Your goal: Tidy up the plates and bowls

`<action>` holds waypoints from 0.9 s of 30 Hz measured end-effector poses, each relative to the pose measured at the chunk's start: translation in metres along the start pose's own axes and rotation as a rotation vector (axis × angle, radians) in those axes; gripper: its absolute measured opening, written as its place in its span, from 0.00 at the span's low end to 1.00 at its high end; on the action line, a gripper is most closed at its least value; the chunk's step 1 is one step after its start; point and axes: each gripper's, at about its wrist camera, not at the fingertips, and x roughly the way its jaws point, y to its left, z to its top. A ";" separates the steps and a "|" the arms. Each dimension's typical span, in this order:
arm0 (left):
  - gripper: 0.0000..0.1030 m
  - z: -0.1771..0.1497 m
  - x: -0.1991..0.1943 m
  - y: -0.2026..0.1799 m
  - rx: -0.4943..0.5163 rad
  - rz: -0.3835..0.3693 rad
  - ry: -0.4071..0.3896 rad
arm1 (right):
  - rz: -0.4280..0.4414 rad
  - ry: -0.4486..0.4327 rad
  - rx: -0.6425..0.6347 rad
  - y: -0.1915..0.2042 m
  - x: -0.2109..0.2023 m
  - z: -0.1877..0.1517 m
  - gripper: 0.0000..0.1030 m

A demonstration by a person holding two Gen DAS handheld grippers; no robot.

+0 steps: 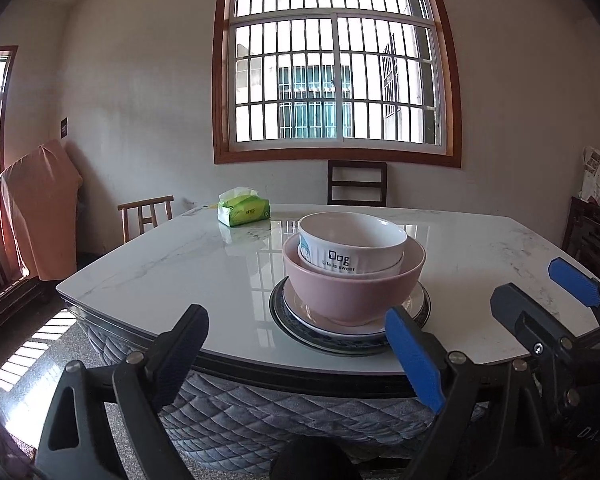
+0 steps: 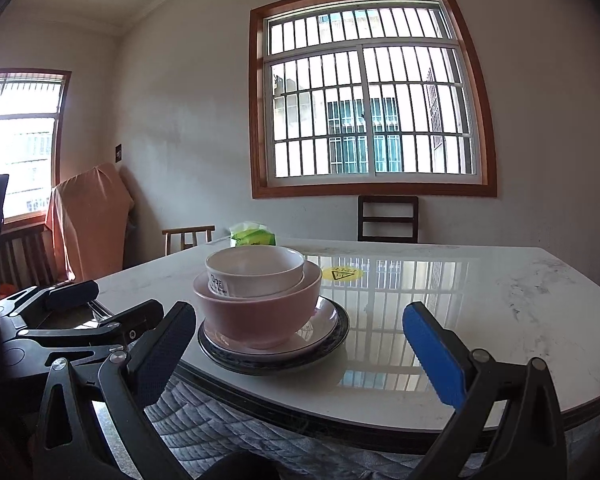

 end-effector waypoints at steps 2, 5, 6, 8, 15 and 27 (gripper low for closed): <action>0.89 -0.002 0.001 -0.001 0.010 0.011 0.004 | -0.001 0.008 0.000 0.000 0.002 -0.001 1.00; 0.90 -0.007 0.004 -0.004 0.028 0.032 0.026 | -0.001 0.017 0.003 -0.002 0.003 -0.003 1.00; 0.90 -0.008 0.005 -0.004 0.030 0.028 0.034 | -0.002 0.022 0.004 -0.002 0.003 -0.003 1.00; 0.90 -0.010 0.008 -0.005 0.032 0.009 0.054 | -0.001 0.030 0.012 -0.004 0.003 -0.004 1.00; 0.90 -0.016 0.014 -0.011 0.048 0.004 0.089 | -0.002 0.044 0.036 -0.009 0.003 -0.005 1.00; 0.90 -0.019 0.021 -0.012 0.059 0.014 0.115 | 0.002 0.073 0.061 -0.018 0.004 -0.007 1.00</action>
